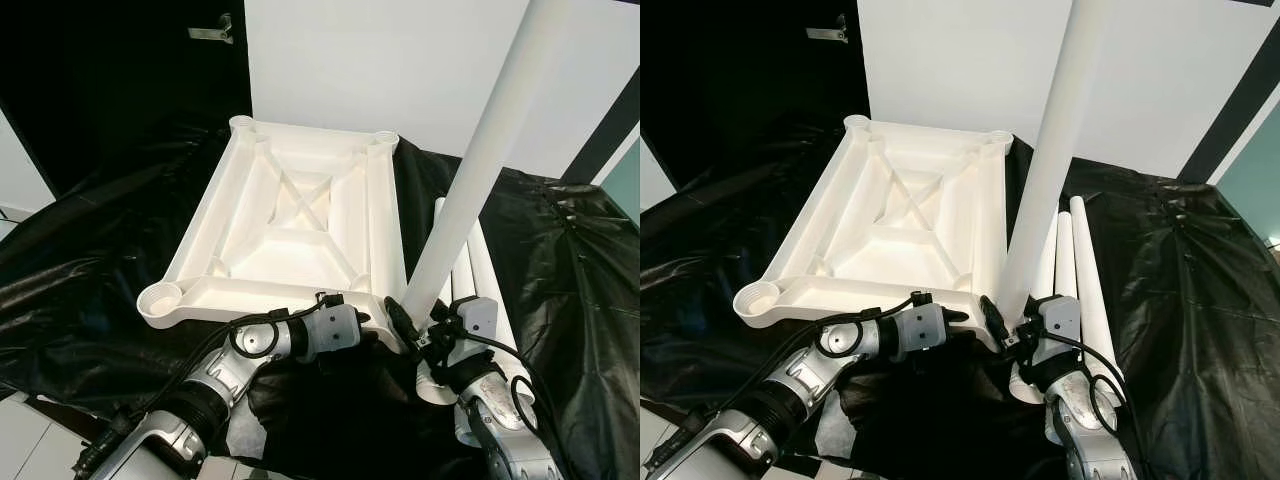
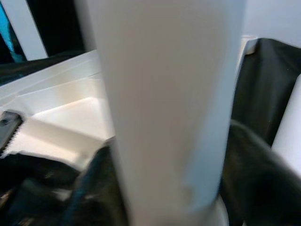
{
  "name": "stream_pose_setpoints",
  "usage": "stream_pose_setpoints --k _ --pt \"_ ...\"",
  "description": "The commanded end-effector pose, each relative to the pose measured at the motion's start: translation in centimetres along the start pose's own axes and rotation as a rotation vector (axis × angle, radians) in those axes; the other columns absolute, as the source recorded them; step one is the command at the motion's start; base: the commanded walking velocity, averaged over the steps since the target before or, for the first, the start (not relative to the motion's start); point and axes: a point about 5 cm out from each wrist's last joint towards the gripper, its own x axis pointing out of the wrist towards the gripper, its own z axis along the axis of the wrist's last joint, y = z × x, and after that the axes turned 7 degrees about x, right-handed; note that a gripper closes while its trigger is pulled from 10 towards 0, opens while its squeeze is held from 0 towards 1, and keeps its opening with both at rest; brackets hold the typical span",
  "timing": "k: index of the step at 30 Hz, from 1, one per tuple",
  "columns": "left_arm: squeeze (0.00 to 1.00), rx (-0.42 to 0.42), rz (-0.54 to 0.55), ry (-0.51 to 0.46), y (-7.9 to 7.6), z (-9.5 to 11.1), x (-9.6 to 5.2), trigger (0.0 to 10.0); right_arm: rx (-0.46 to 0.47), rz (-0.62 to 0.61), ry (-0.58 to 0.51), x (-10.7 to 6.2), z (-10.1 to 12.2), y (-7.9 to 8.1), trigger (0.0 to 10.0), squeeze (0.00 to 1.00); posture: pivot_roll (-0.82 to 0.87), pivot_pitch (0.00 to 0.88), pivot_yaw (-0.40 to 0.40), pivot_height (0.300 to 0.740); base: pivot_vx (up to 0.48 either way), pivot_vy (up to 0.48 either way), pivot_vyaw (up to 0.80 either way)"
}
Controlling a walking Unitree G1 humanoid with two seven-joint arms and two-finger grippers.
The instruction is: Building children table
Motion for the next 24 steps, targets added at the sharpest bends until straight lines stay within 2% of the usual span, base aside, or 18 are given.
stream_pose_setpoints --k 1,5,6,7,12,13,15,17,18,21,22,24 --pt "0.00 -0.038 -0.208 0.063 -3.3 -1.7 -0.2 10.0 -0.041 -0.131 0.067 -0.9 -0.8 -2.9 10.0 1.00 0.25 0.000 -0.091 0.740 0.000 0.000 0.00" --pt "0.00 -0.035 -0.208 0.062 -3.3 -1.6 -0.2 10.0 -0.034 -0.090 0.089 -0.8 -1.0 -3.2 10.0 1.00 0.25 0.000 -0.092 0.740 0.000 0.000 0.00" --pt "0.00 -0.036 -0.208 0.061 -3.3 -1.6 -0.2 10.0 -0.029 -0.062 0.099 -0.7 -1.0 -3.3 10.0 0.75 0.25 0.000 -0.092 0.740 0.000 0.000 0.00" --pt "0.00 -0.036 -0.209 0.061 -3.4 -1.6 -0.1 10.0 -0.022 -0.017 0.103 -0.6 -0.8 -3.5 10.0 0.00 0.24 0.000 -0.088 0.740 0.000 0.000 0.00" --pt "0.00 -0.037 -0.212 0.062 -3.5 -1.6 -0.1 10.0 -0.020 0.073 0.115 -0.8 -0.5 -3.7 10.0 0.00 0.24 0.000 -0.088 0.740 0.000 0.000 0.00" --pt "0.00 -0.036 -0.214 0.063 -3.5 -1.7 -0.1 10.0 -0.019 0.157 0.167 -1.2 -0.3 -4.6 10.0 0.00 0.24 0.000 -0.090 0.740 0.000 0.000 0.00" --pt "0.00 -0.036 -0.214 0.063 -3.5 -1.7 -0.1 10.0 -0.019 0.157 0.167 -1.2 -0.3 -4.6 10.0 0.00 0.24 0.000 -0.090 0.740 0.000 0.000 0.00" --pt "0.00 -0.035 -0.216 0.064 -3.6 -1.7 -0.1 10.0 0.014 0.235 0.234 -1.4 -0.1 -5.6 9.0 0.00 0.25 0.000 -0.094 0.740 0.000 0.000 0.00" --pt "0.00 -0.035 -0.217 0.064 -3.6 -1.7 -0.1 10.0 0.022 0.273 0.250 -1.4 0.1 -5.8 4.1 0.00 0.24 0.000 -0.093 0.740 0.000 0.000 0.00" --pt "0.00 -0.035 -0.218 0.064 -3.7 -1.7 -0.1 10.0 0.026 0.298 0.259 -1.4 0.2 -5.9 4.1 0.00 0.24 0.000 -0.093 0.740 0.000 0.000 0.00" --pt "0.00 -0.034 -0.219 0.064 -3.7 -1.7 -0.1 10.0 0.024 0.330 0.264 -1.4 0.4 -6.0 0.0 0.00 0.24 0.000 -0.093 0.740 0.000 0.000 0.00" --pt "0.00 -0.032 -0.221 0.065 -3.7 -1.7 -0.1 10.0 0.023 0.348 0.263 -1.2 0.6 -6.1 0.0 0.00 0.24 0.000 -0.094 0.740 0.000 0.000 0.00"
